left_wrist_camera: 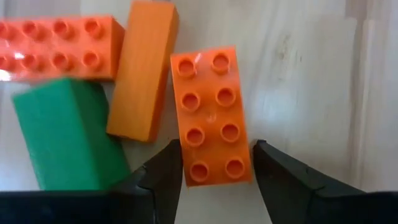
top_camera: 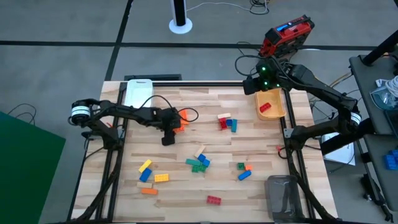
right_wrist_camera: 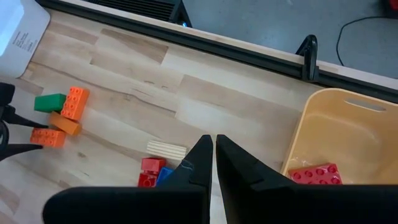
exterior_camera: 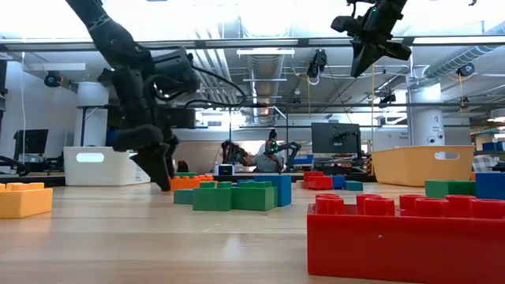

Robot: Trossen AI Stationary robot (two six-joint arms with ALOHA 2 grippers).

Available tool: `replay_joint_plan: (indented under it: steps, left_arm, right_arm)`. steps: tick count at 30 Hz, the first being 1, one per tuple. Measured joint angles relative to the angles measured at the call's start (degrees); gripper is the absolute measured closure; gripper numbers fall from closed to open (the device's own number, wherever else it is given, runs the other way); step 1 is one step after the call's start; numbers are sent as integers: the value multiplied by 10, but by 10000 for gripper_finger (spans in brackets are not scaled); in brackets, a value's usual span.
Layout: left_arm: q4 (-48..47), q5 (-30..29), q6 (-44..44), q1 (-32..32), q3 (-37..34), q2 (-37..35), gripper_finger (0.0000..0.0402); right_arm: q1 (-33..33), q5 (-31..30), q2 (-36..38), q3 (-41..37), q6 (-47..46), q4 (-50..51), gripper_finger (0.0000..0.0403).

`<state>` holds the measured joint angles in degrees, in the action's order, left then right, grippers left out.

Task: Sort blocks by size
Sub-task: Put the bottom big orange game piece into the yellow bin

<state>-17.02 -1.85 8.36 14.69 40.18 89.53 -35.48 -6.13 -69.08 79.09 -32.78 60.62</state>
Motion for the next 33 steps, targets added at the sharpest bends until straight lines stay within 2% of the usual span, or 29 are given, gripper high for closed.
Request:
replay_joint_plan:
  steps: [13, 24, 33]
  left_arm:
    - [56, 0, -5, -6, -11, 0, 230]
    - [81, 0, -27, -6, -30, -3, 282]
    - [12, 1, -28, -27, 18, -16, 286]
  right_arm:
    - [0, 0, 0, 0, -6, 0, 390]
    - [0, 0, 0, 0, -6, -1, 390]
    - [0, 2, 0, 0, -6, -1, 390]
